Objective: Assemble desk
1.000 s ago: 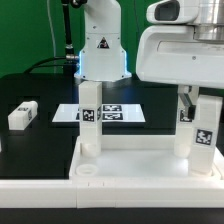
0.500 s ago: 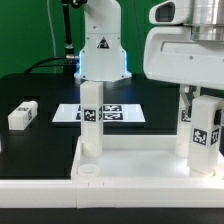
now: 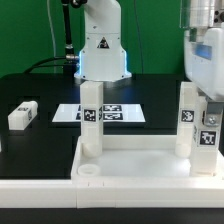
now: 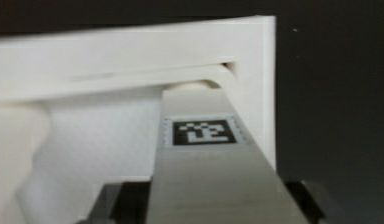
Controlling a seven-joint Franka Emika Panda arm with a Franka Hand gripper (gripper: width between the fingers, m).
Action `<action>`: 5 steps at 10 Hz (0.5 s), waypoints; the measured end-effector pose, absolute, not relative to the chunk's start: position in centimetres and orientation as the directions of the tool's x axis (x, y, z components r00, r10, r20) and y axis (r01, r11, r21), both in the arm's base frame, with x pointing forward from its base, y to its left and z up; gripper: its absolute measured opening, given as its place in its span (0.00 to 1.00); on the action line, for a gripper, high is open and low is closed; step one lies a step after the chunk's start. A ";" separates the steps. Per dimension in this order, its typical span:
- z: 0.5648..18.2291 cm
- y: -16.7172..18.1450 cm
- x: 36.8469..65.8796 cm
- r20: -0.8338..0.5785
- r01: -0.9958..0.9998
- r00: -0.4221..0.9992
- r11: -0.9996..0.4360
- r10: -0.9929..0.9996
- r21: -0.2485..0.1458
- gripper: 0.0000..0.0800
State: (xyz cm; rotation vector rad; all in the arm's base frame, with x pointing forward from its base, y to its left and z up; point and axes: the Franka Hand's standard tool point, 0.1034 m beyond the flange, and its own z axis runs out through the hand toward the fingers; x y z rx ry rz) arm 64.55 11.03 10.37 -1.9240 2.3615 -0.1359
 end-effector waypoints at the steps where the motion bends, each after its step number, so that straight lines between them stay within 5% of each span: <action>1: 10.4 11.0 64.6 -0.017 -0.967 -0.221 0.221 -0.975 -0.127 0.46; 2: 10.3 11.0 64.5 -0.015 -0.970 -0.207 0.207 -0.978 -0.127 0.46; 4: 10.3 11.0 64.5 -0.005 -0.980 -0.155 0.154 -0.988 -0.129 0.75; 5: 10.3 11.2 64.7 0.045 -0.987 0.057 -0.063 -0.997 -0.145 0.75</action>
Offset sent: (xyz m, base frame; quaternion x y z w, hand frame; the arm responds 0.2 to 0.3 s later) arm 0.0000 0.0000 0.0000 0.0000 0.0000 0.0000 1.0000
